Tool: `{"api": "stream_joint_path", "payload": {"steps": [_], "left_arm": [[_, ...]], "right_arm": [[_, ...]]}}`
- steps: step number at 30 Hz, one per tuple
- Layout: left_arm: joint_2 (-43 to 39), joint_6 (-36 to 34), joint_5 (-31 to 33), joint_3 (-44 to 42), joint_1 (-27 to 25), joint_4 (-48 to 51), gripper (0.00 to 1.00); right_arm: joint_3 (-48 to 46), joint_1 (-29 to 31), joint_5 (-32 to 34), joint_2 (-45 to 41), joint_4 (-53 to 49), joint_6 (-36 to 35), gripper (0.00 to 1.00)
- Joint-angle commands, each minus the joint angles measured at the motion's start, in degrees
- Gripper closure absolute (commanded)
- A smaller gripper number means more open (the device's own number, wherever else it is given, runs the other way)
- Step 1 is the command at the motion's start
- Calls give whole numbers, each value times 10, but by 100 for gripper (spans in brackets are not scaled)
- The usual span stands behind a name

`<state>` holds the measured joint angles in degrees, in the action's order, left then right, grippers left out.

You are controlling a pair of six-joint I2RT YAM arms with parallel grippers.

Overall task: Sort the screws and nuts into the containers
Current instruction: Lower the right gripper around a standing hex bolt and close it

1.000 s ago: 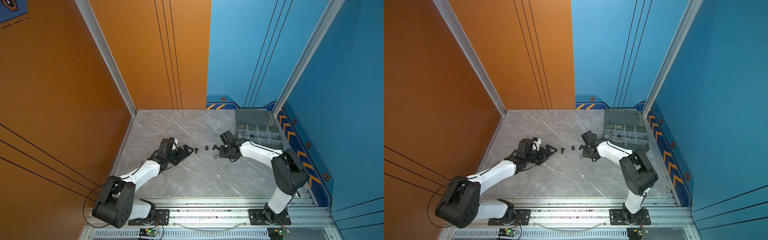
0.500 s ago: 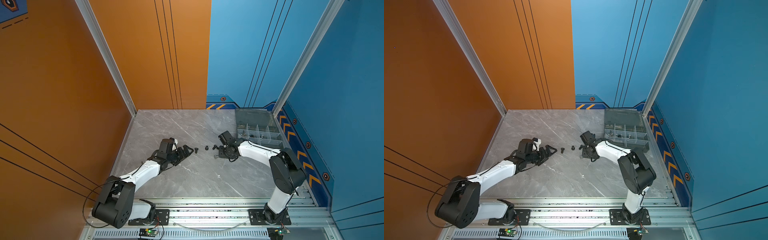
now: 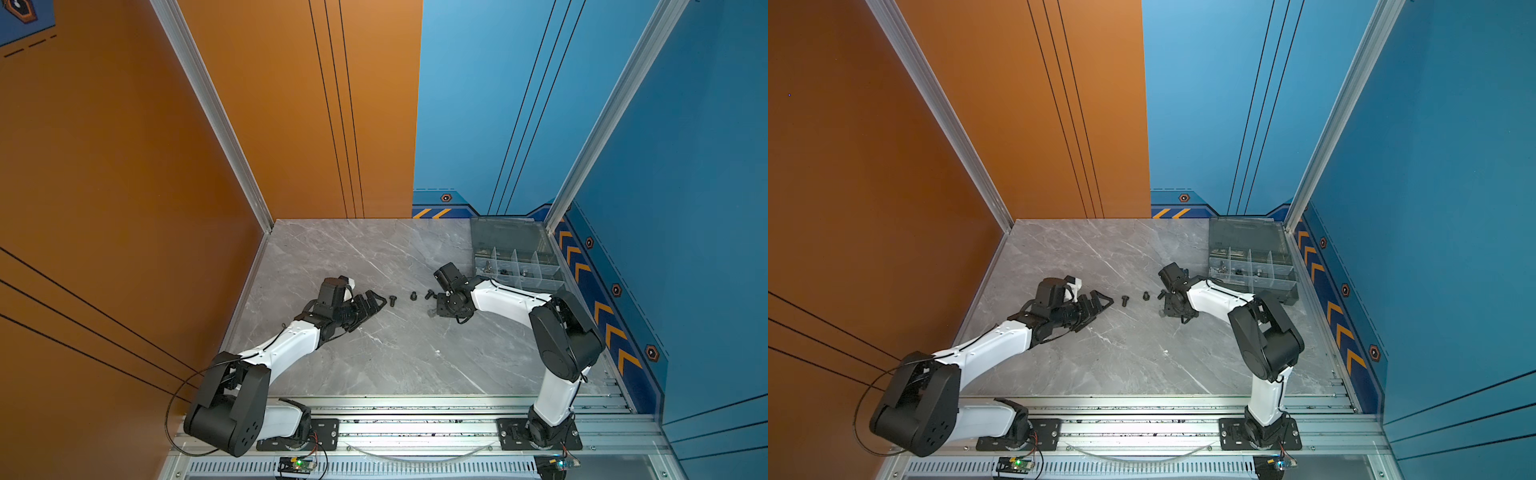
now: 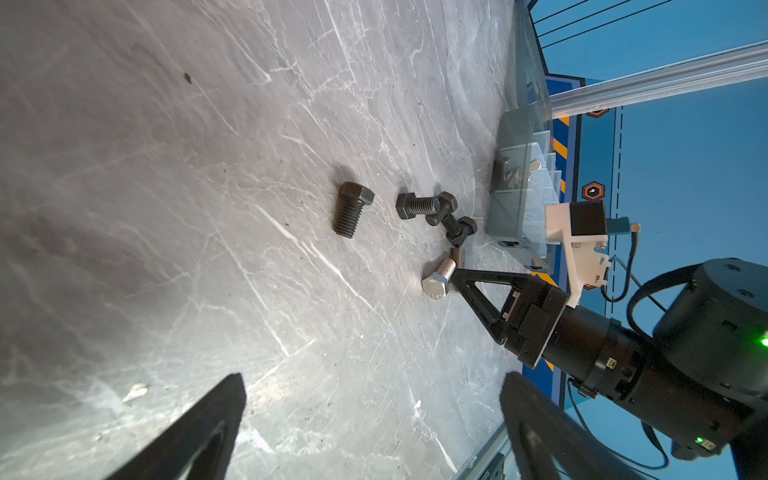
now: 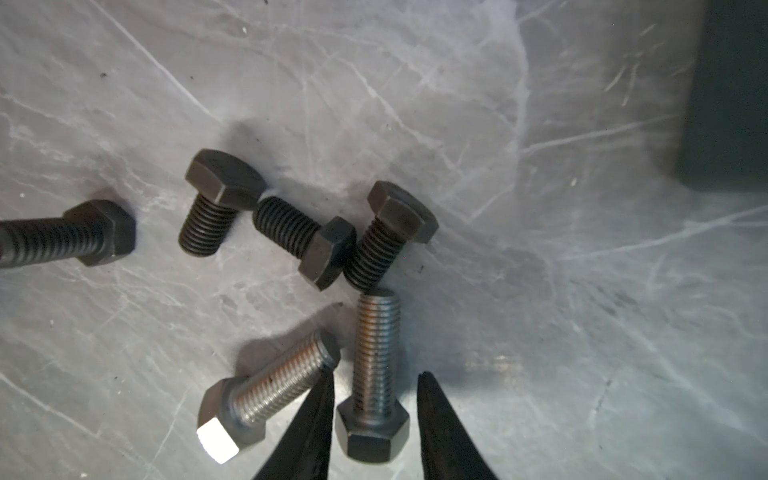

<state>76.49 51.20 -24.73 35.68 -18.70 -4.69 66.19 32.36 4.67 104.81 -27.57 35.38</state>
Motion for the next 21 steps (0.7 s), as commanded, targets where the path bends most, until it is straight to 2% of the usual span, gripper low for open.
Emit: {"api": "stream_joint_path", "payload": {"steps": [1, 10, 21], "left_arm": [[-5, -13, -6, -6, 5, 7, 2], [-6, -10, -5, -7, 4, 6, 2], [-7, -10, -5, -7, 4, 7, 2]], "right_arm": [[-1, -1, 11, 2, -20, -9, 64], [-13, -3, 10, 8, -17, -11, 69], [-25, 5, 6, 10, -23, -11, 69]]}}
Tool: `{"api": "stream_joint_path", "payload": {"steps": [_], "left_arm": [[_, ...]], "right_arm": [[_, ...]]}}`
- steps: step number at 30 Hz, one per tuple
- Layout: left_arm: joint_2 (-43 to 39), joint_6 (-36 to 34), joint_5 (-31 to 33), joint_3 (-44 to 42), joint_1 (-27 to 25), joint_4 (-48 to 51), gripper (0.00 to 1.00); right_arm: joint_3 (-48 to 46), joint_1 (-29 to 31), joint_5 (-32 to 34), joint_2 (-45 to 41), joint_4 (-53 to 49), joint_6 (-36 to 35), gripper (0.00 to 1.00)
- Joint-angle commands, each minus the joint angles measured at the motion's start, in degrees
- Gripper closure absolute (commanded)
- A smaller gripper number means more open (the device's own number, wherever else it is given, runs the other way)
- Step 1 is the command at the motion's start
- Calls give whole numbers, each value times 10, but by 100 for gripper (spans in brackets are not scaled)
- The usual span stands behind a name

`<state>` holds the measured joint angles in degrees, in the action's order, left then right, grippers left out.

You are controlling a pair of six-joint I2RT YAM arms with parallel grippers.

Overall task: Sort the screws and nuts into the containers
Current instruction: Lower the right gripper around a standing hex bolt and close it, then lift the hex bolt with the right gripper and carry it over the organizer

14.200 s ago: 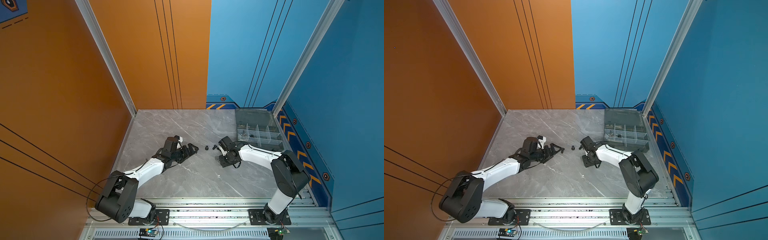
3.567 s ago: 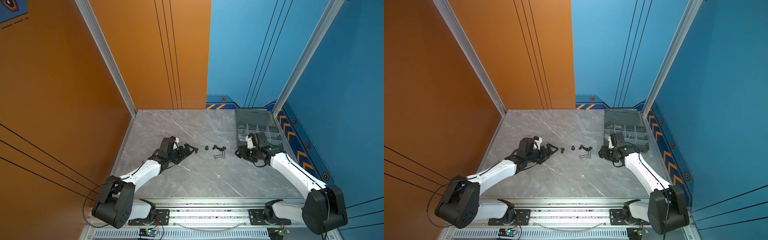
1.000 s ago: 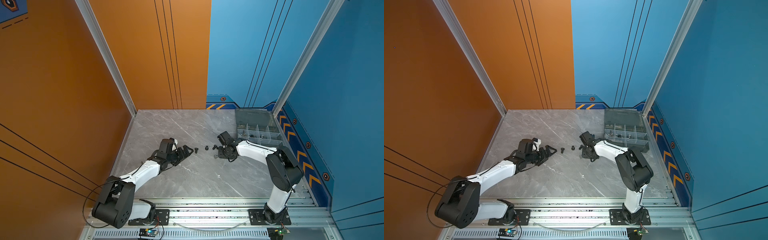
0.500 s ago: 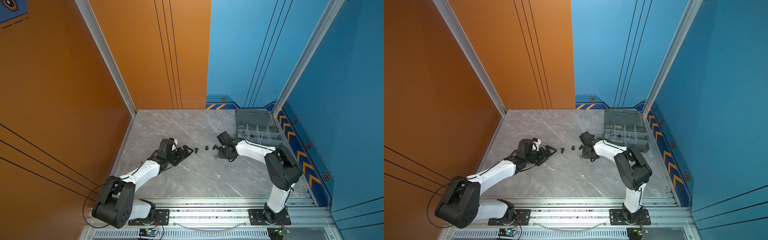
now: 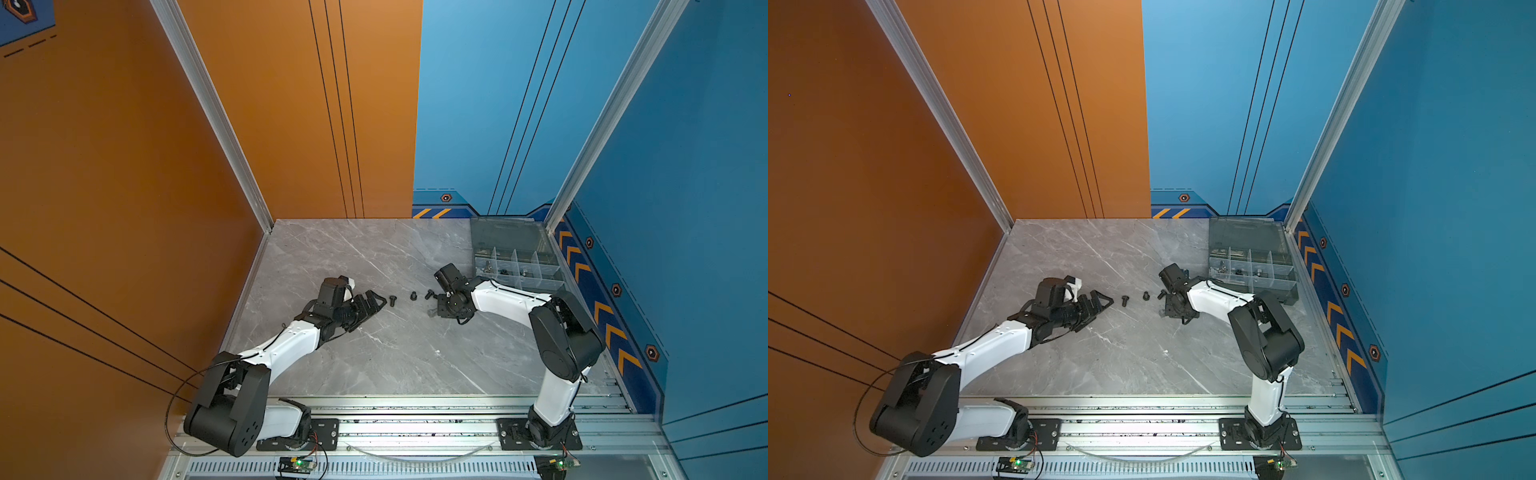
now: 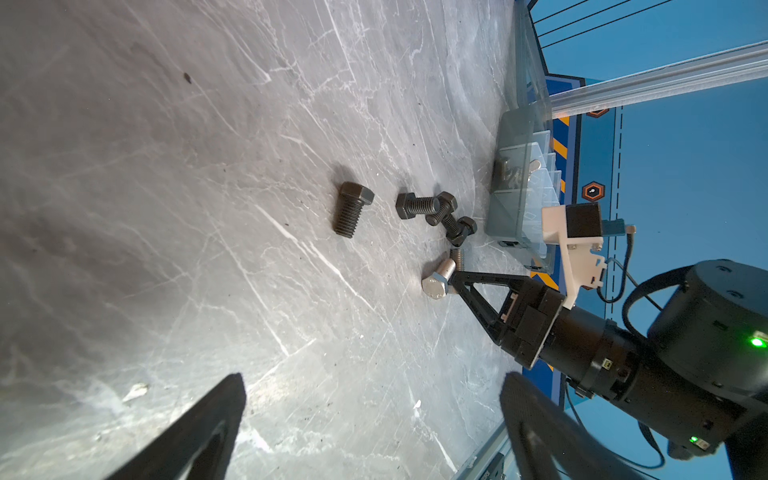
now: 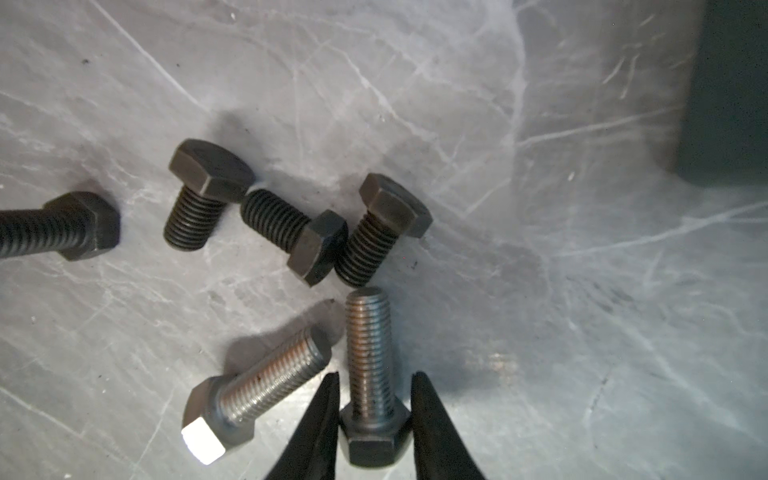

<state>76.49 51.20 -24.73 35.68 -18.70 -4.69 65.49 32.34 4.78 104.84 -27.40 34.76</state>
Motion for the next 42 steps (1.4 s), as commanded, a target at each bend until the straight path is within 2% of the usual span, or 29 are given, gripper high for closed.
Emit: {"api": "stream_joint_path", "payload": {"steps": [1, 11, 14, 16, 19, 21, 23, 27, 33, 37, 42], "left_arm": [[-6, -10, -5, -7, 4, 6, 2], [-8, -8, -5, -9, 3, 4, 2], [-10, -8, -3, -9, 2, 5, 2], [-11, -9, -3, -9, 2, 6, 2], [-10, -9, -3, -8, 2, 6, 2], [-9, -9, -5, -7, 2, 6, 2], [-8, -9, -5, -7, 2, 6, 2], [-8, -9, -5, -6, 2, 5, 2], [-4, -7, -4, -4, 2, 2, 2], [-5, -7, -6, -5, 2, 1, 2], [-8, -7, -4, -6, 2, 3, 2]], "right_arm": [[-20, 7, 6, 8, -25, -5, 69], [-23, 8, 3, 11, -26, -10, 64], [-26, 6, 3, 8, -24, -13, 71], [-30, 3, 0, -1, -18, -16, 80], [-38, -10, -24, -25, -4, -27, 92], [-40, -21, -45, -42, 1, -40, 96], [-40, -36, -66, -65, 1, -59, 100], [-30, -70, -88, -115, -21, -95, 100], [-2, -154, -106, -163, -66, -139, 100], [19, -220, -118, -165, -86, -157, 100], [47, -265, -127, -139, -100, -168, 100]]}}
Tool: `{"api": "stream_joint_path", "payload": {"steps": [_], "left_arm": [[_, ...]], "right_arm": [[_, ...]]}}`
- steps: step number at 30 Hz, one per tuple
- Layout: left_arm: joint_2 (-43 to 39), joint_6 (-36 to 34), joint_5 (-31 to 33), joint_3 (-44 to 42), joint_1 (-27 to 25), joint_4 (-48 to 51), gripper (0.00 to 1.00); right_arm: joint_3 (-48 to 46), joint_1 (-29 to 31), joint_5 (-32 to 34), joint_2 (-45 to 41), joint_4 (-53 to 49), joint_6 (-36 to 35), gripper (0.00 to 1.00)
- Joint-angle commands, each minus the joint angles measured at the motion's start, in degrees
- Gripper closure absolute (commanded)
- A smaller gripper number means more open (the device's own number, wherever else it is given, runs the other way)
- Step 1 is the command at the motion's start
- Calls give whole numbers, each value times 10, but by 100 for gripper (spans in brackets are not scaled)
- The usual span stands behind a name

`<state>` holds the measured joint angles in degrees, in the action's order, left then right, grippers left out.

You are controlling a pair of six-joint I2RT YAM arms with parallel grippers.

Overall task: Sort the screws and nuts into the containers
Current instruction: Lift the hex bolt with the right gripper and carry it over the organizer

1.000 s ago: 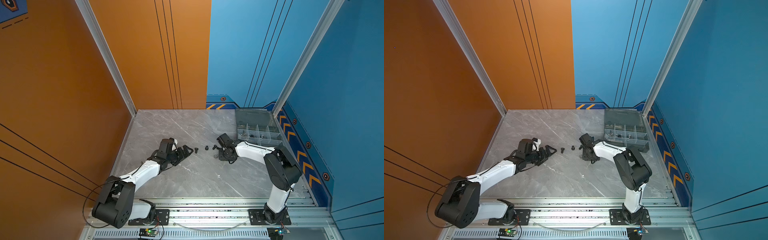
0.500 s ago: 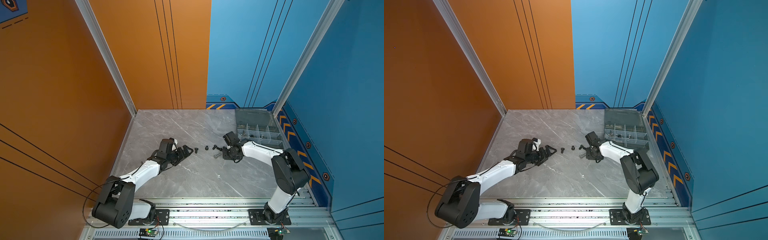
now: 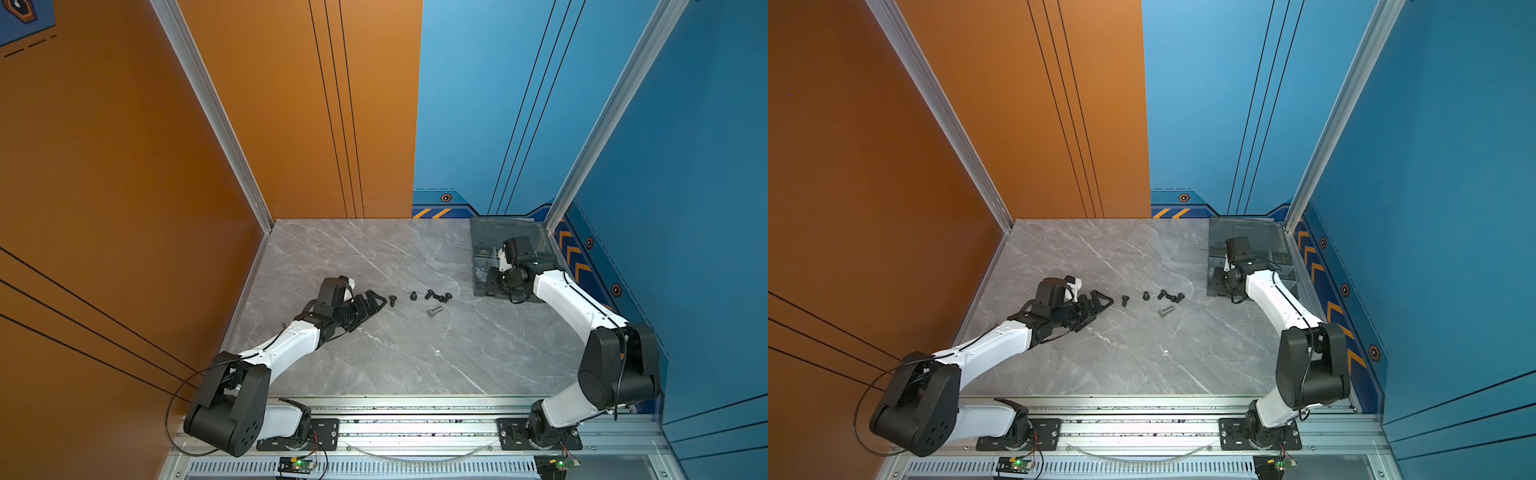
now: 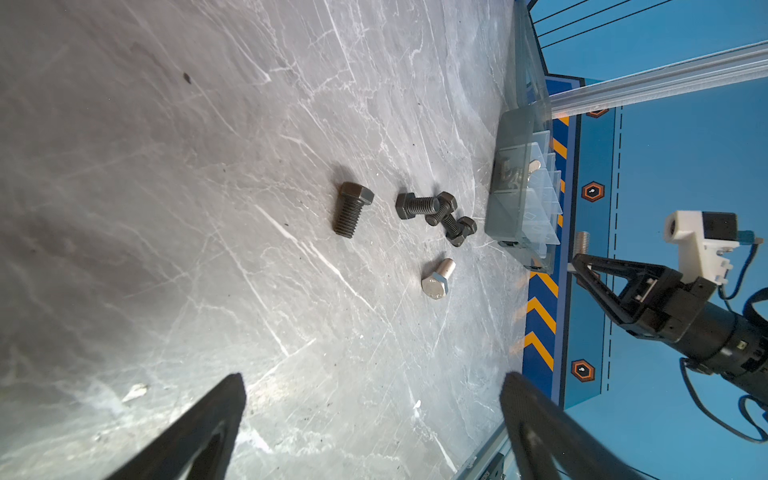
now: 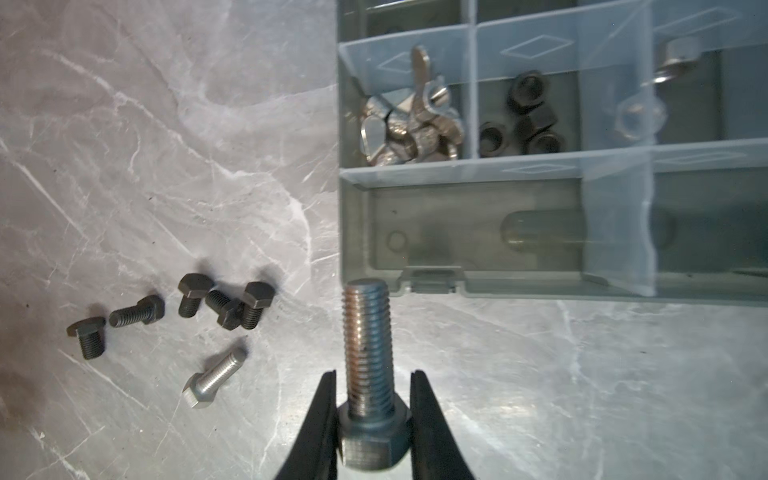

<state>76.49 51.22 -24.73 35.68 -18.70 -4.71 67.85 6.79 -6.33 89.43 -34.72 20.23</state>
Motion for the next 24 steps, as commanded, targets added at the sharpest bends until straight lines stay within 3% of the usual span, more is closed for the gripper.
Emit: {"api": "stream_joint_path", "payload": {"steps": [1, 24], "left_arm": [[-10, -7, -3, -6, 2, 4, 2], [-30, -9, 6, -7, 2, 23, 2]], "right_arm": [[28, -14, -17, 21, -27, -22, 100], [102, -42, -26, 146, -1, 19, 100]]}}
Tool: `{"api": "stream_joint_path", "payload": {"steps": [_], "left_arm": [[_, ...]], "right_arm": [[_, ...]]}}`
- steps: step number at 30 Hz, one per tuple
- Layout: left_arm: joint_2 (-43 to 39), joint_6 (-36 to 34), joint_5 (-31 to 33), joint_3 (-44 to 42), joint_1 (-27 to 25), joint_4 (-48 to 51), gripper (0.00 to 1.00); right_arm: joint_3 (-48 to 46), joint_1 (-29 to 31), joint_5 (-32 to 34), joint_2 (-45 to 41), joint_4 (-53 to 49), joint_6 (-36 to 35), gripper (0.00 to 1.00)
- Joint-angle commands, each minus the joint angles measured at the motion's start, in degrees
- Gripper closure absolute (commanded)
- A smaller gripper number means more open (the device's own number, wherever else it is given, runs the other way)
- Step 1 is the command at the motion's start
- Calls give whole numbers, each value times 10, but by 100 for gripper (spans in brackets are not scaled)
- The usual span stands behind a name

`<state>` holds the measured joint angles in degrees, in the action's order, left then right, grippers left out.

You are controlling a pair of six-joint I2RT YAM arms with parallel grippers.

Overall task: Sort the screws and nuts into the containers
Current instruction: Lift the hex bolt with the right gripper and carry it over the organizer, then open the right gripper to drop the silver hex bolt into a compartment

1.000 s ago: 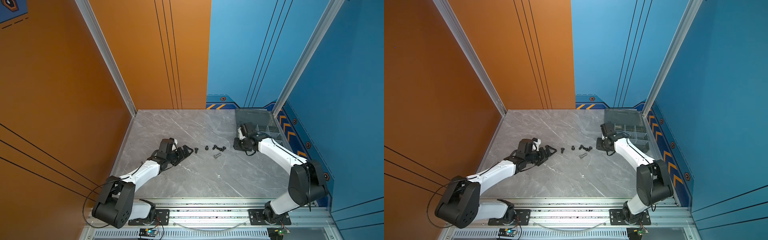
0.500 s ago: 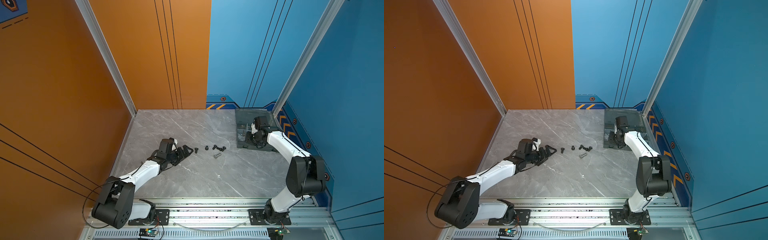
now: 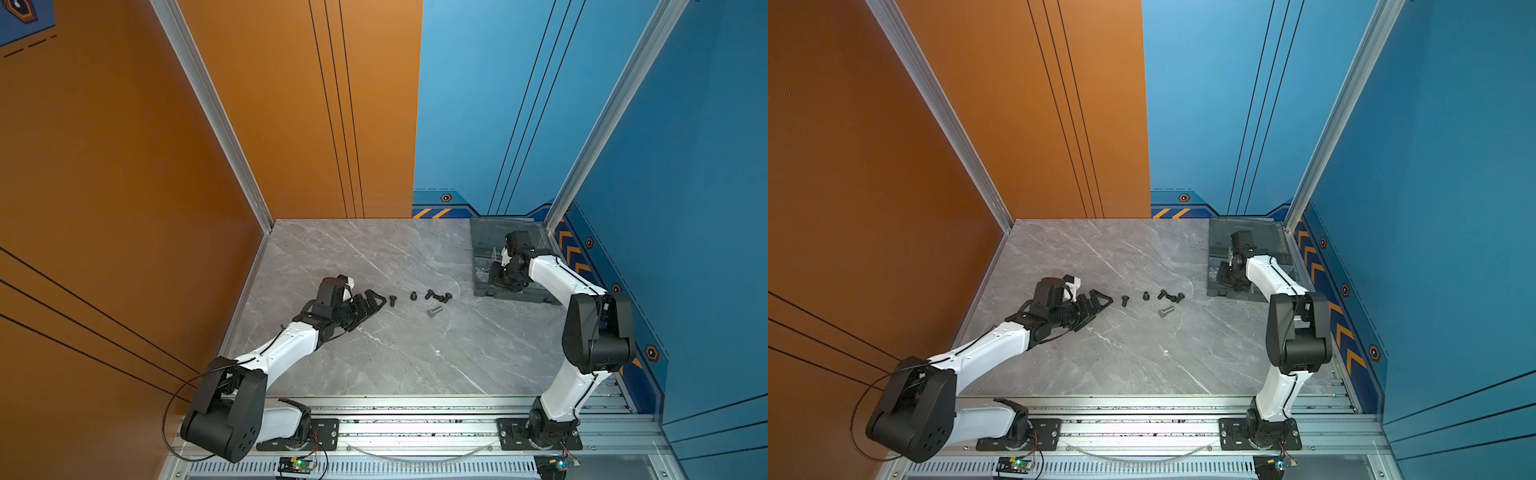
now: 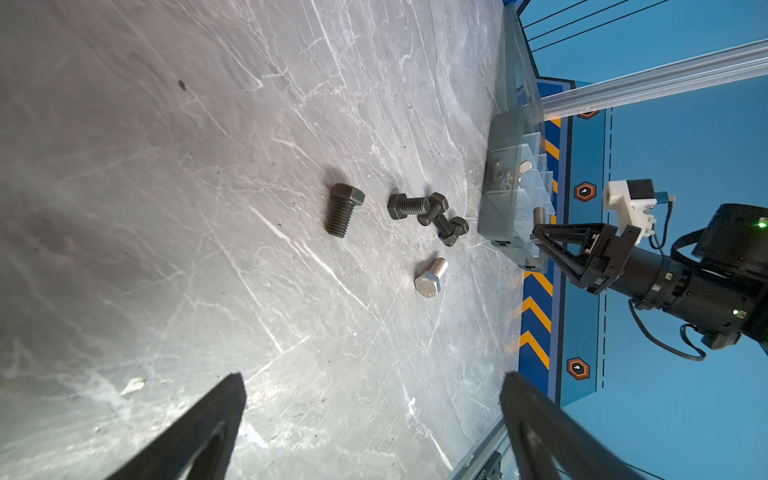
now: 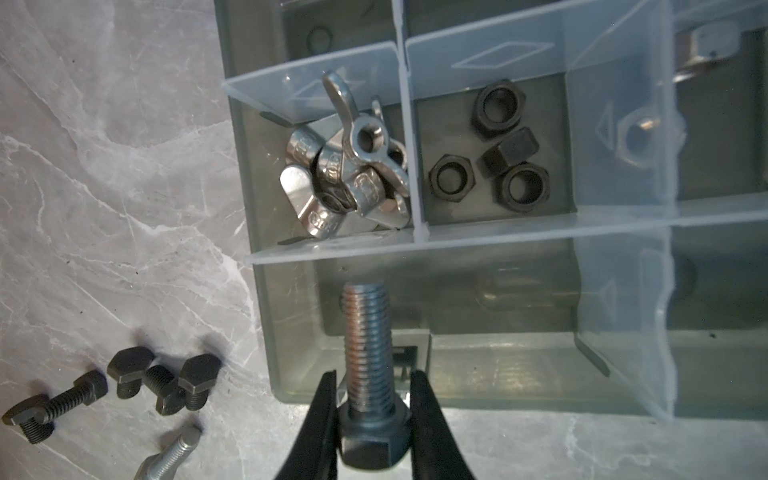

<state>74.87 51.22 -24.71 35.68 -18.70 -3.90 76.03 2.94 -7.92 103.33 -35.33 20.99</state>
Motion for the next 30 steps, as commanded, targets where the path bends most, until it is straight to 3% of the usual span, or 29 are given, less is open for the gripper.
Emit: {"api": "stream_joint_path", "payload": {"steps": [1, 20, 21, 25, 30], "left_arm": [[-14, -9, 8, -7, 1, 16, 2], [-17, -10, 9, -6, 2, 21, 2], [-17, -11, 10, -5, 2, 21, 2], [-19, -11, 11, -7, 2, 22, 2], [-18, -11, 10, -6, 3, 23, 2]], "right_arm": [[23, -4, -11, 11, 5, 13, 100], [32, -5, -15, 52, 16, 19, 96], [34, -5, -16, 53, 16, 19, 94], [35, -5, -14, 55, 13, 19, 69], [40, -7, -12, 41, 1, 12, 60]]}}
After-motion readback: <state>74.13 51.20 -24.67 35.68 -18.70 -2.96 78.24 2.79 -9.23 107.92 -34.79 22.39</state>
